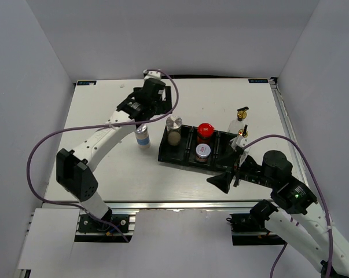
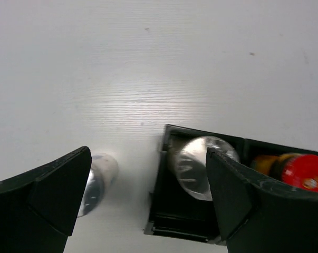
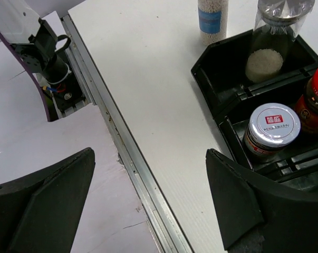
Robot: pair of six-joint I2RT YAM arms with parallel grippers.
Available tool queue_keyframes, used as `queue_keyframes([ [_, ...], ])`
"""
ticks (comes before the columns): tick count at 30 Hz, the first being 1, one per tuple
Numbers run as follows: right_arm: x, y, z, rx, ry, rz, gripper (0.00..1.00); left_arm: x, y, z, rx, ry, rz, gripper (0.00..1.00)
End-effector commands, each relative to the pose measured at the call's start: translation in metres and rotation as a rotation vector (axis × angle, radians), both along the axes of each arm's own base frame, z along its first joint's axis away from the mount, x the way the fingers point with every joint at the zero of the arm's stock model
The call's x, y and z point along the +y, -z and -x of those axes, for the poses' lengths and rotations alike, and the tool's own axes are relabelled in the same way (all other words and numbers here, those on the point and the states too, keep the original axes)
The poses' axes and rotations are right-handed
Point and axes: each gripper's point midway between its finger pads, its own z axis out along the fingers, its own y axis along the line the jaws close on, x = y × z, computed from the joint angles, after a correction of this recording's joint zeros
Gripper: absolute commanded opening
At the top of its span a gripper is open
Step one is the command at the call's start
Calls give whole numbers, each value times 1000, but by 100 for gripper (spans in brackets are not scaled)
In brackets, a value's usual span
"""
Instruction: Organize the condiment bottles
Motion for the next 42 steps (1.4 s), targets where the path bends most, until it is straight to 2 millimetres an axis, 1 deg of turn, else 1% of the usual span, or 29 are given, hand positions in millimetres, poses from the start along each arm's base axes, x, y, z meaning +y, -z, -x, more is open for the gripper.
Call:
queue_keyframes([
  [1, 2, -8, -3, -5, 9, -13, 89, 56, 16, 4, 21, -180, -12, 98],
  [2, 2, -8, -3, -5, 10, -13, 89, 62, 20, 5, 23, -190, -4, 98],
  [3, 1, -8, -4, -5, 16, -11, 90, 72, 26, 4, 31, -212, -6, 98],
  [4, 1, -9, -4, -7, 16, -15, 89, 77, 37, 9, 53, -219, -12, 98],
  [6, 1, -8, -4, -5, 20, -14, 89, 81, 40, 12, 57, -223, -6, 98],
  [7, 1, -8, -4, -6, 21, -14, 89, 84, 47, 15, 68, -225, -17, 98],
  [10, 0, -8, -5, -6, 29, -14, 89, 86, 54, 17, 74, -232, -10, 98],
  [11, 0, -8, -6, -7, 33, -13, 89, 88, 62, 18, 90, -234, -12, 98],
  [14, 0, -8, -7, -4, 39, -12, 89, 91, 73, 19, 112, -234, -13, 98],
  [18, -2, -7, -10, 0, 57, -1, 89, 90, 80, 19, 120, -224, 0, 97],
  [20, -4, -8, -15, -3, 86, 2, 89, 89, 85, 18, 126, -216, 7, 92],
  [21, -4, -8, -17, -2, 99, 2, 89, 87, 88, 19, 137, -204, 11, 87],
  [23, -7, -17, -23, -10, 140, -7, 89, 84, 94, 21, 149, -190, 18, 84],
  [24, -8, -18, -26, -9, 156, -3, 89, 84, 95, 22, 151, -191, 20, 75],
  [26, -12, -24, -35, -24, 210, -2, 89, 82, 96, 22, 149, -180, 31, 65],
  [27, -13, -36, -38, -43, 229, -19, 90, 81, 99, 23, 155, -173, 36, 56],
  [30, -15, -66, -48, -92, 282, -94, 89, 77, 99, 25, 151, -151, 53, 46],
  [31, -14, -78, -50, -119, 287, -129, 89, 77, 98, 25, 147, -150, 54, 40],
  [32, -15, -86, -53, -132, 305, -147, 89, 77, 98, 25, 147, -151, 53, 39],
  [33, -16, -93, -55, -139, 318, -164, 89, 80, 98, 25, 143, -155, 46, 35],
  [34, -16, -99, -58, -145, 334, -182, 89, 80, 97, 26, 143, -155, 42, 28],
  [35, -21, -100, -69, -134, 401, -176, 89, 81, 95, 26, 137, -155, 43, 24],
  [36, -28, -116, -76, -141, 462, -202, 89, 81, 93, 25, 126, -156, 47, 20],
  [37, -40, -120, -90, -143, 568, -204, 89, 80, 90, 24, 121, -153, 52, 11],
  [38, -43, -120, -100, -137, 615, -190, 89, 79, 85, 23, 112, -149, 56, 4],
  [39, -48, -120, -106, -120, 669, -186, 89, 80, 82, 24, 113, -144, 51, 0],
  [40, -66, -130, -116, -129, 784, -192, 90, 81, 75, 21, 94, -151, 50, 0],
  [41, -72, -124, -124, -115, 848, -154, 89, 83, 67, 21, 73, -160, 55, 0],
  [42, -82, -125, -130, -117, 916, -148, 89, 84, 61, 20, 57, -168, 57, 0],
])
